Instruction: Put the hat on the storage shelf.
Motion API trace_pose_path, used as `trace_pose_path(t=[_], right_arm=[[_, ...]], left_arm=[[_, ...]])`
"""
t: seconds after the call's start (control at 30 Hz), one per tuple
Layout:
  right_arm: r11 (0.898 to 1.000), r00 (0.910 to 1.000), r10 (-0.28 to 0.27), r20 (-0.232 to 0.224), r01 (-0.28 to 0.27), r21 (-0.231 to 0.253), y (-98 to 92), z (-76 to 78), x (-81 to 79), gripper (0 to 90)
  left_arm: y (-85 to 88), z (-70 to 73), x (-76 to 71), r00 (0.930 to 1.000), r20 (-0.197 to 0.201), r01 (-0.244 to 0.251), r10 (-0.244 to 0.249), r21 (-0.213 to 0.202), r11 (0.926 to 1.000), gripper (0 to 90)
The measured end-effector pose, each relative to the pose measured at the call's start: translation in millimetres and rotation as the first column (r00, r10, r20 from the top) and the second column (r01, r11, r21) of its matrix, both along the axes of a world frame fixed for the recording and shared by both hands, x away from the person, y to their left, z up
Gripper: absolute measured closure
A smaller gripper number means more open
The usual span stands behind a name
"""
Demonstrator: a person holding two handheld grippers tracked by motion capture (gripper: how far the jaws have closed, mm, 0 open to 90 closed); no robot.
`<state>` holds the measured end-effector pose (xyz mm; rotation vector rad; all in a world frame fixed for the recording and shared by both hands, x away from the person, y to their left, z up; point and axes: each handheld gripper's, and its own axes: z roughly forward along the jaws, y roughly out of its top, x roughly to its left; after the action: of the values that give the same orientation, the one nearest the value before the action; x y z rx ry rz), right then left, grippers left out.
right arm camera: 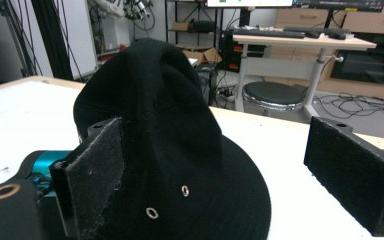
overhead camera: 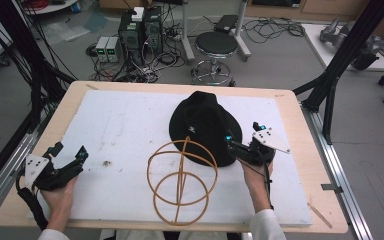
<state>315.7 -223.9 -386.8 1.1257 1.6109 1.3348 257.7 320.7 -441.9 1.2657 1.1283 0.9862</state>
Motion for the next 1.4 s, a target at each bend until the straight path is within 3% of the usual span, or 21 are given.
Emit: trace_pose_path(t=[0.4,0.77,0.87,1.17,1.4], right_arm=[[0.999,0.9979,0.031,-0.056,-0.033,-0.026,15.6,-4.7,14.1,9.0],[0.998,0.9964,0.045,-0.071,-0.048,-0.043,29.4,-7.1,27.9,9.0],[0.998,0.9971,0.053,-0.054,-0.054,-0.028,32.5,-7.4,31.4,9.1],[0.998,0.9963,0.061,-0.061,-0.062,-0.013,37.1,-16.6,41.5,9.1],[0.996,0.9945,0.08,-0.068,-0.077,0.04,39.7,-19.7,46.4,9.2]], left_arm=[[-2.3,-0.5,1.1,0.9998,-0.005,0.018,-0.018,-0.003,0.9998,18.6],[-2.9,-0.2,1.2,0.9998,-0.002,0.019,-0.019,-0.004,0.9998,18.6],[-2.9,-0.4,0.8,0.9998,-0.004,0.022,-0.022,-0.006,0.9998,18.6],[-2.1,-0.5,0.6,0.9998,-0.005,0.019,-0.019,-0.007,0.9998,18.6],[-2.1,-0.3,0.3,0.9997,0.002,0.026,-0.026,-0.014,0.9996,18.5]])
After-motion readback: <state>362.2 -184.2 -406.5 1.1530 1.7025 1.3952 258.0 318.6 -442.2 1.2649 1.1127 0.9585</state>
